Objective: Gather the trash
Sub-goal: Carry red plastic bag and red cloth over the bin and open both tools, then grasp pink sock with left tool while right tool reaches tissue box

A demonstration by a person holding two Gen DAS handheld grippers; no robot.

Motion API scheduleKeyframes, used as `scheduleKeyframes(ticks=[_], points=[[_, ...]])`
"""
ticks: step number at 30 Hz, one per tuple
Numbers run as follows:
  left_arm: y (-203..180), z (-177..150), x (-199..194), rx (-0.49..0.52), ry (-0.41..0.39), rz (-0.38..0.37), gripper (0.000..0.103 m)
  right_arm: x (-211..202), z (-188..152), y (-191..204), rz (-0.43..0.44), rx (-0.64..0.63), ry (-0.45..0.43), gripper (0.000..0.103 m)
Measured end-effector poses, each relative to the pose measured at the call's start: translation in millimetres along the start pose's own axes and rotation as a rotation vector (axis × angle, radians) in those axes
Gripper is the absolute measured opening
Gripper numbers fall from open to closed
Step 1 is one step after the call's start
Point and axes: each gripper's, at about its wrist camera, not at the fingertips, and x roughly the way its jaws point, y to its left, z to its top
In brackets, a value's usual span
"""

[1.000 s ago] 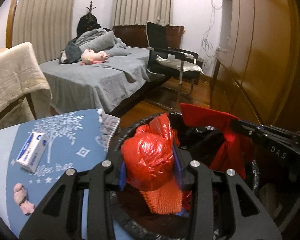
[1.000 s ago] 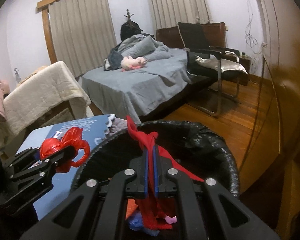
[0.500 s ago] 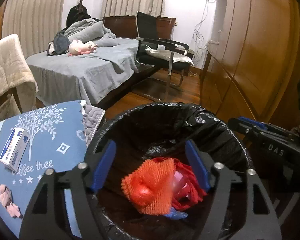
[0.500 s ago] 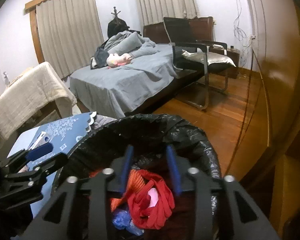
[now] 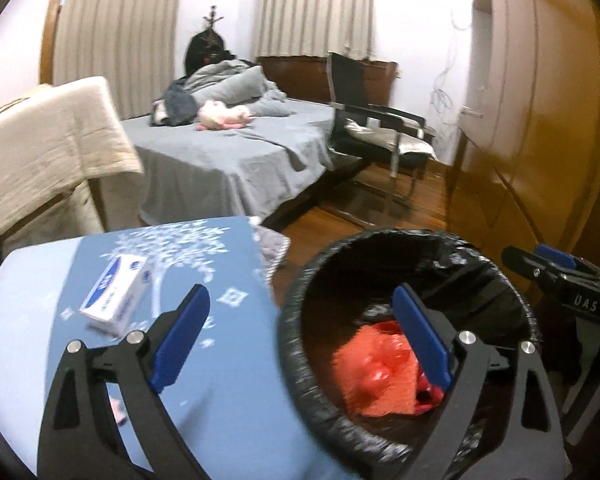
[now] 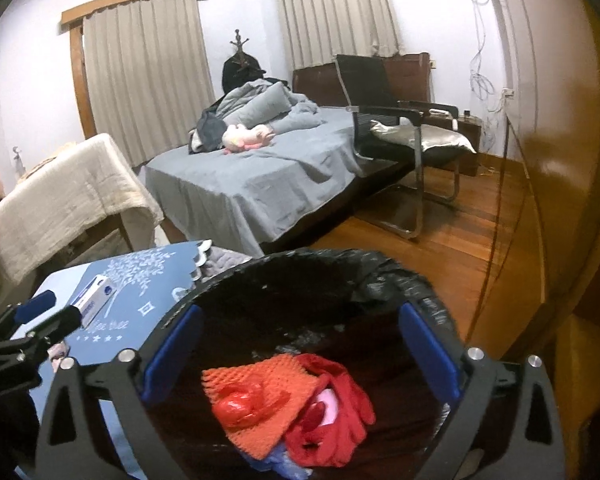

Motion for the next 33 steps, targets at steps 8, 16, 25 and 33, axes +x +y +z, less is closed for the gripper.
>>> scheduleKeyframes(ticks=[8,16,25,33], points=[[50.3,-17.6,-24.3,-0.045,-0.003,0.131,0.091,12.8,-9.4,44.0,0.061,-0.042,0.028,0.097],[107.5,-38.0,-35.4,-0.106,0.026,0.259,0.091,27.9,-18.2,97.5,0.145,-0.109,0.039,0.097],[151.9,-62.0,-25.4,-0.173,0.082,0.338,0.090,51.4,-30.3,148.2,0.217,-0.190,0.039,0.097],[168.5,-73.7,0.8,-0.193,0.159,0.337,0.078,69.2,-40.3,168.8,0.244,-0.210,0.064,0.097]])
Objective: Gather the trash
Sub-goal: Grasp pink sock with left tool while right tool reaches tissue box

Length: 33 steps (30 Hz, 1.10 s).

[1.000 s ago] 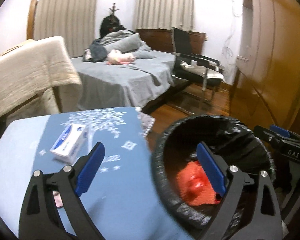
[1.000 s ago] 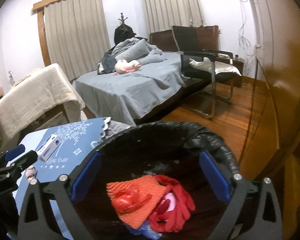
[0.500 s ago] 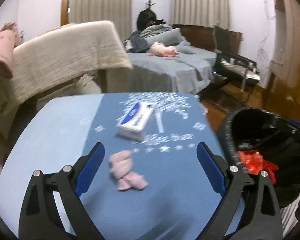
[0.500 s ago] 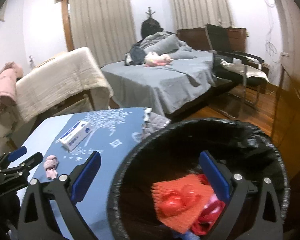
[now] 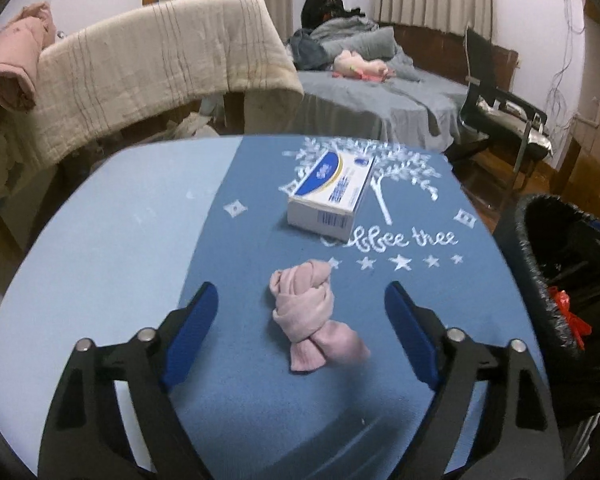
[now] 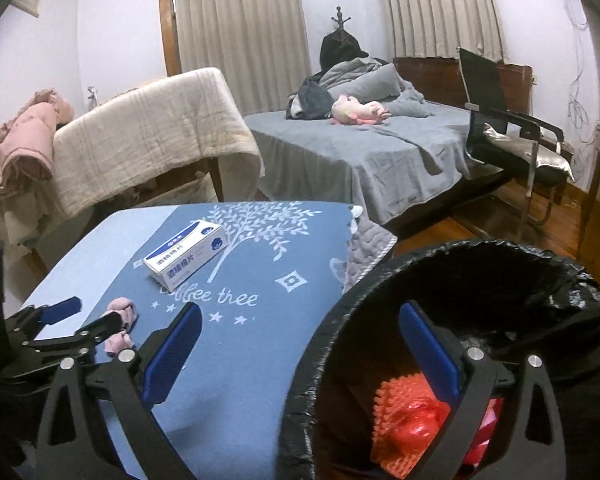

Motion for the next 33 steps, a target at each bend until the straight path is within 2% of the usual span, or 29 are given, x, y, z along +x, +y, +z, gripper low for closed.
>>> scheduleKeyframes(ticks=[4,7,8,10,11,12,22,33], points=[[0.1,-0.5,14.5,-0.002,0.066,-0.028,0.067,3.4,1.1,3.1,0.002,-0.014,0.001,0.097],[-0.1,-1.8,22.0,-0.003,0.106,-0.054,0.053,4.1,3.2,3.8,0.006,-0.013,0.000,0.097],[-0.2,-2.6,23.9,-0.002,0.115,-0.060,0.044,4.2,3.7,3.9,0.008,-0.012,0.001,0.097],[0.6,-3.9,25.3,-0.006,0.120,-0.056,0.037,4.9,5.6,6.1,0.011,-0.015,0.000,0.097],[3.0,-4.1,24.6,-0.018,0.118,-0.060,0.030,5.5,6.4,7.7,0.012,-0.018,-0.001,0.097],[5.3,-4.1,23.9,-0.028,0.116,-0.066,0.028,5.9,7.8,9.9,0.014,-0.022,-0.002,0.097],[25.3,9.3,3.3,-0.044,0.020,-0.027,0.026,15.3,18.5,34.8,0.043,-0.049,-0.006,0.097],[79.3,33.2,17.4,-0.080,-0.001,0.043,0.026,67.8,27.6,83.7,0.082,-0.053,0.048,0.097]])
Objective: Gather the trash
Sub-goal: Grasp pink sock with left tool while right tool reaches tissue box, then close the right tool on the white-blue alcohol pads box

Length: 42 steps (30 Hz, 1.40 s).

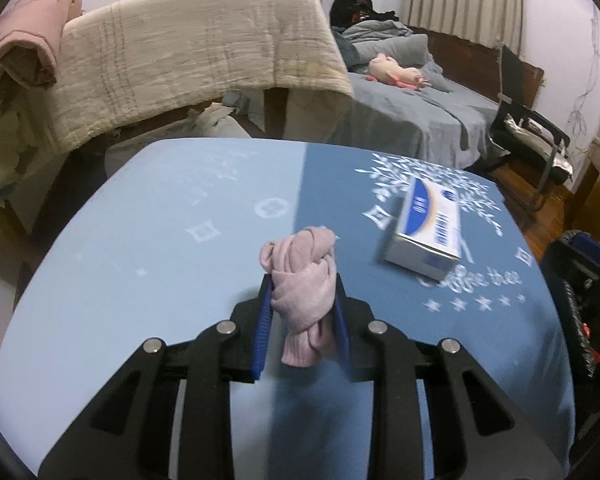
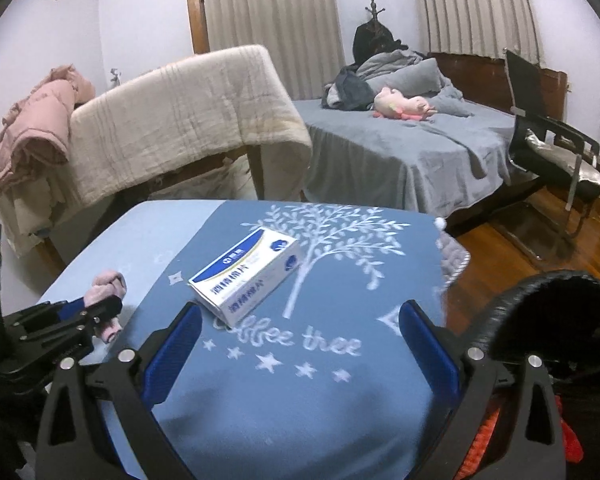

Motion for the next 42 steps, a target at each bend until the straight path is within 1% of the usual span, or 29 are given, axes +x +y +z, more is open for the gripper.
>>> scheduleKeyframes(ticks=[10,16,23,26,28,31,35,39,42], points=[[34.5,17.0,23.8,-0.028,0.014,0.025,0.026,53.7,8.1,31.8,0.013,-0.008,0.080,0.097],[48.7,20.9,31.8,-0.047,0.017,0.031,0.026,75.7,16.2,48.8,0.006,-0.012,0.102,0.097],[62.5,26.2,41.0,-0.066,0.029,0.037,0.026,97.7,20.4,62.7,-0.059,-0.016,0.145,0.097],[61.9,27.5,42.8,-0.067,0.029,0.032,0.026,105.8,17.9,60.5,-0.078,-0.015,0.175,0.097],[60.1,27.3,43.8,-0.062,0.030,0.028,0.026,106.0,16.4,59.3,-0.072,-0.014,0.183,0.097],[57.1,26.4,45.1,-0.062,0.035,0.023,0.026,98.3,14.2,54.8,-0.090,-0.040,0.185,0.097],[52.9,26.1,45.6,-0.065,0.037,0.009,0.026,83.6,10.7,37.3,-0.112,-0.027,0.189,0.097],[45.8,25.7,47.4,-0.054,0.039,0.007,0.026,80.8,10.8,26.8,-0.064,0.013,0.181,0.097],[42.7,25.2,47.2,-0.053,0.039,0.012,0.026,86.8,13.2,27.2,-0.048,0.009,0.177,0.096]])
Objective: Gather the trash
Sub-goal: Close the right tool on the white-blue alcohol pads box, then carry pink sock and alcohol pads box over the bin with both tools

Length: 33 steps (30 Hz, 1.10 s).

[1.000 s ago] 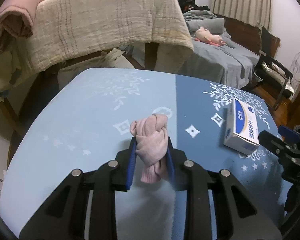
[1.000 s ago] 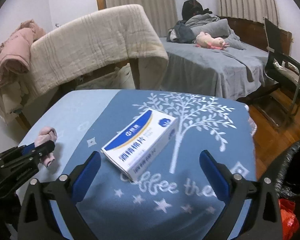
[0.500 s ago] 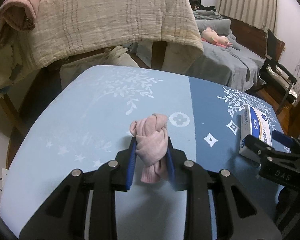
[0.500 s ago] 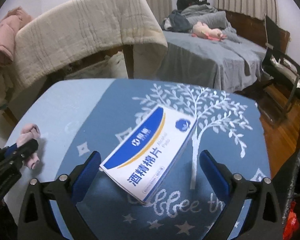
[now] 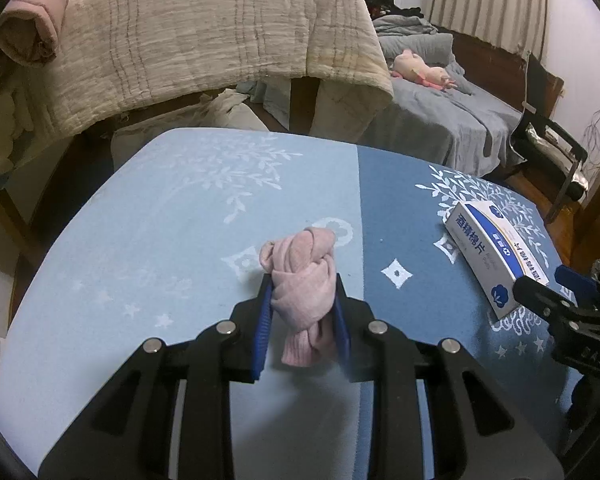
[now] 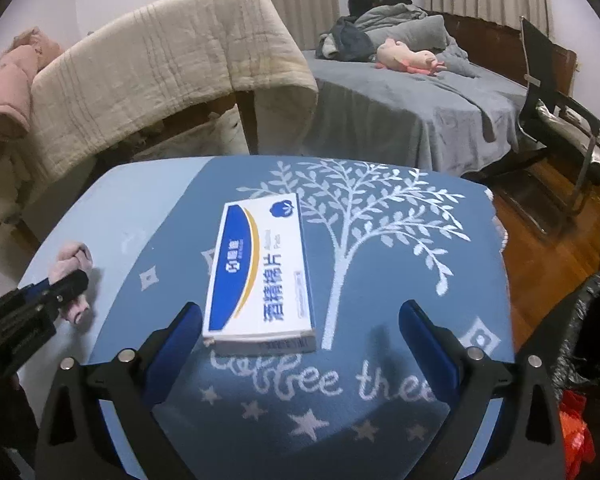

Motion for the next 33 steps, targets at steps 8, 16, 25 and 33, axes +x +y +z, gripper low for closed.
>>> scheduleKeyframes(ticks=[8,16,25,33], points=[[-0.8,-3.3,1.5,0.011,0.007,0.015,0.027,14.3,0.8,11.9,0.019,-0.032,0.024,0.078],[-0.7,-4.3,2.0,0.012,0.007,0.020,0.027,21.3,-1.1,15.0,0.029,-0.048,0.052,0.055],[-3.6,-5.4,-3.9,0.018,-0.005,0.022,0.027,9.4,-3.0,16.0,0.034,-0.058,0.018,0.054],[-11.4,-10.0,-23.6,0.022,-0.032,0.014,0.027,-14.4,-8.1,10.6,0.055,-0.046,0.011,0.054]])
